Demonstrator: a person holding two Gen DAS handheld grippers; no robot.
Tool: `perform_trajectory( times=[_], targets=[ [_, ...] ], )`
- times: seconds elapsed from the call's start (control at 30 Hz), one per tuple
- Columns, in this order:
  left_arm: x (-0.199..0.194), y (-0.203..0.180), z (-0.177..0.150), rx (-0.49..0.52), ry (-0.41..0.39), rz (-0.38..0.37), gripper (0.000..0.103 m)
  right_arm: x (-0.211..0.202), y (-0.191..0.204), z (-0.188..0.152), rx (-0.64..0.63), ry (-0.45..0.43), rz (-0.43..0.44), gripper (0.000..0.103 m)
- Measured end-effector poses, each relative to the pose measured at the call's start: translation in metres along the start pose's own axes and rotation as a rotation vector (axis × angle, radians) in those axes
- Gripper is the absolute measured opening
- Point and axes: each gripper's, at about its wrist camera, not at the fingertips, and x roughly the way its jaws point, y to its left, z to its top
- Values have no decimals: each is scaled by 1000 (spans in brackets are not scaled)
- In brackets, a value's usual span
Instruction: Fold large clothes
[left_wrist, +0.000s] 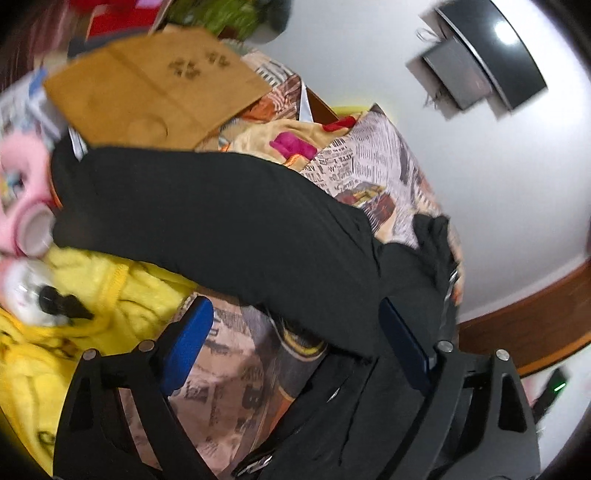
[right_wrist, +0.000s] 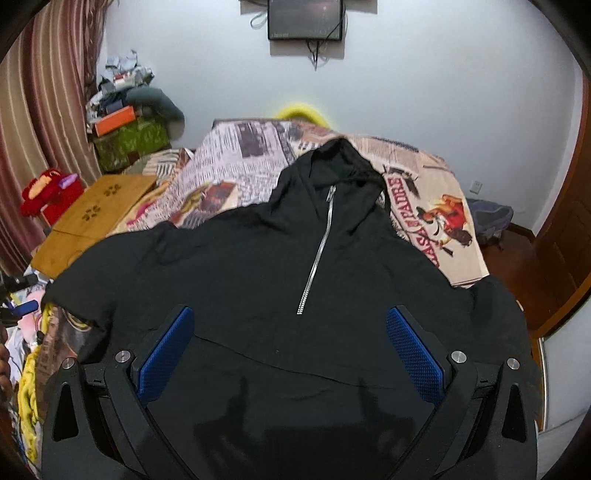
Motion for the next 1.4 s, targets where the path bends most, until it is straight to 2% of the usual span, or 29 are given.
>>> perform_trajectory(
  times=[0.1,0.27,0.4,0.53,0.67,0.73,0.87,0.9,0.93,1.03,1.23,1.4],
  targets=[
    [8,20,7,-99,20,-41,87,7,1,-1,-3,23,7,103],
    [24,42,18,-158,14,12,85,14,2,-2,-11,54,4,103],
    [32,51,30,-166,-28,65,68,17,-2,0,0,67,5,103],
    [34,39,43,-75,-82,202,42,18,-4,4,2,63,-9,103],
    [39,24,52,-20,-91,291,32,11,-9,10,1,44,-23,103],
    [39,17,57,-3,-93,317,26,9,-14,13,6,37,-27,103],
    [33,5,58,-15,-111,327,22,2,-19,17,-4,23,-44,103],
    [34,3,58,-25,-112,326,19,1,-21,17,-10,19,-48,103],
    [30,1,55,-29,-125,312,5,-1,-23,17,-14,16,-50,103],
    [14,-19,49,6,-172,296,5,-6,-27,14,-20,10,-51,103],
    [-10,-112,48,276,-286,287,3,-12,-36,7,-26,7,-46,103],
    [1,-196,38,458,-291,205,3,-16,-44,2,-38,10,-46,103]
  ],
)
